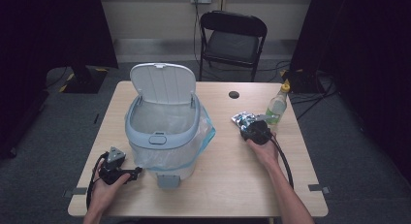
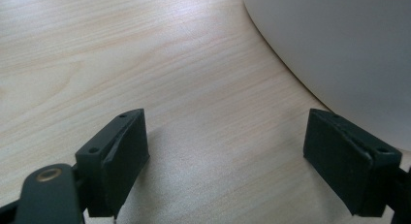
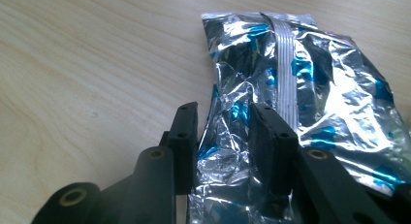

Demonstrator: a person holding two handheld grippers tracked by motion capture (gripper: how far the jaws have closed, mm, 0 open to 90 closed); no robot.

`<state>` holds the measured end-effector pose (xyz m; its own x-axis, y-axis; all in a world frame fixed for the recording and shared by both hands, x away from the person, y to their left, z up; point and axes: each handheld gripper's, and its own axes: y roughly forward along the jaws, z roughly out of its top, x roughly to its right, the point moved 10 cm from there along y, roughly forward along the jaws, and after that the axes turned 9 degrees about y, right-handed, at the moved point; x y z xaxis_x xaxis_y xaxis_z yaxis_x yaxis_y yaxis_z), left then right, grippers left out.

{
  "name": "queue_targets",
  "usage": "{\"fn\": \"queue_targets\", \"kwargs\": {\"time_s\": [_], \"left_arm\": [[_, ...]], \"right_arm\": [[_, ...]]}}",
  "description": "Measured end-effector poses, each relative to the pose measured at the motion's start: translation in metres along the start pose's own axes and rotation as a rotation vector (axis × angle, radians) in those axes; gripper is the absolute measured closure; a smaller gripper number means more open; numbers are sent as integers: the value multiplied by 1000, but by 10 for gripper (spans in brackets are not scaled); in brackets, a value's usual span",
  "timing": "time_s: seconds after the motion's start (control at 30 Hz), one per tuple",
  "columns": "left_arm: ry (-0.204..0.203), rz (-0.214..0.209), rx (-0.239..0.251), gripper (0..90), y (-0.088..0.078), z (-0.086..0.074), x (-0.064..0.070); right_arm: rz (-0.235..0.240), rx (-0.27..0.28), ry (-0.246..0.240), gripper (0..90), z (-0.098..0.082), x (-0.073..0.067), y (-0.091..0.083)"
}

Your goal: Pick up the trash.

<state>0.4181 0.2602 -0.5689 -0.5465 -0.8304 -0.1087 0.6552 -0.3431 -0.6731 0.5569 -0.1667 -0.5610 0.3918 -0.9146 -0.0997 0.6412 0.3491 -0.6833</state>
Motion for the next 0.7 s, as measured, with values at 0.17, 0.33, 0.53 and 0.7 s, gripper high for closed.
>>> {"fn": "queue_targets", "kwargs": {"time_s": [0.17, 0.33, 0.53, 0.7], "left_arm": [[0, -1, 0, 153, 0, 0, 0], [0, -1, 1, 153, 0, 0, 0], [2, -2, 0, 150, 0, 0, 0], [1, -2, 0, 150, 0, 0, 0]], "right_arm": [[3, 4, 0, 748, 0, -2, 0], [9, 11, 9, 821, 1, -2, 1], [27, 16, 38, 900, 1, -5, 2], [43, 19, 70, 900, 0, -4, 1]]}}
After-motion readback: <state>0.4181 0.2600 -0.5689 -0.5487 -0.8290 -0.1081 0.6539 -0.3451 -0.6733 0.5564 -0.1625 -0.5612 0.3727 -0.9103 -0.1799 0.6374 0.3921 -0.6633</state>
